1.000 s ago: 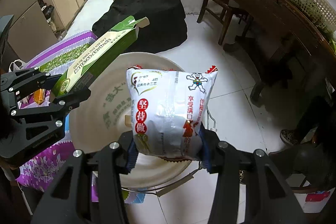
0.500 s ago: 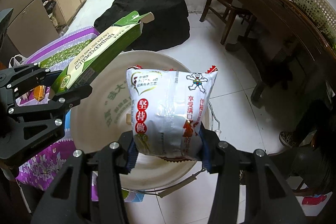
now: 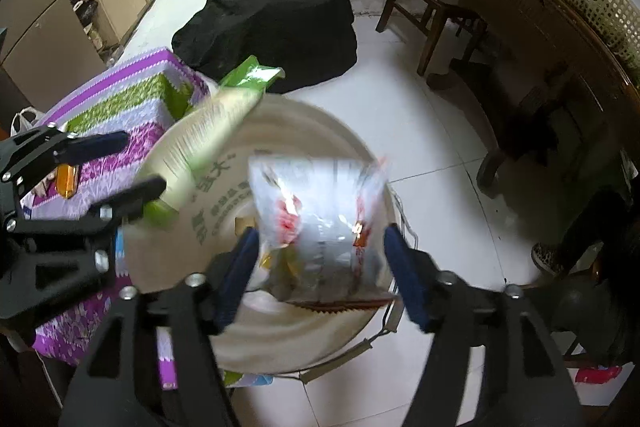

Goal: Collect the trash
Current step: 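Open both grippers to drop the bag and box into the bucket, then move both grippers back from the bucket to the table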

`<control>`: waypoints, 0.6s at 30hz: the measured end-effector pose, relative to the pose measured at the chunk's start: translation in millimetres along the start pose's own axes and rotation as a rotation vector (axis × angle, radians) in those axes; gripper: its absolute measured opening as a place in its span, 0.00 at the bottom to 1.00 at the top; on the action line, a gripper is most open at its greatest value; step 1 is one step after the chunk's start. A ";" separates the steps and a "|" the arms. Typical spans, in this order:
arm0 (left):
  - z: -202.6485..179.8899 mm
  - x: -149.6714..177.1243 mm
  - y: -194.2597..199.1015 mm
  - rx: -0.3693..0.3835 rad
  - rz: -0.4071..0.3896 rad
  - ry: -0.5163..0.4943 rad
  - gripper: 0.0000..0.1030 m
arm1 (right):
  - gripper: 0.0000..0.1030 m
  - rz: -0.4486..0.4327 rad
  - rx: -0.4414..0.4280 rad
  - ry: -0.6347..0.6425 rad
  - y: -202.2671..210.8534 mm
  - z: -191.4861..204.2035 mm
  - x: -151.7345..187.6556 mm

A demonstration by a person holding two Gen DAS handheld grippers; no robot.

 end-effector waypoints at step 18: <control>3.0 7.9 0.2 0.012 -0.007 0.013 0.62 | 0.61 0.011 0.001 0.009 -12.0 1.2 11.7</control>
Point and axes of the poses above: each gripper's, at about its wrist camera, not at the fingertips, and y roughly against the way its jaws point, z to its left, x to its underside, the point moved 1 cm from there along -y, roughly the way its jaws point, and after that the axes turned 14 degrees about x, right-handed, at the moved point
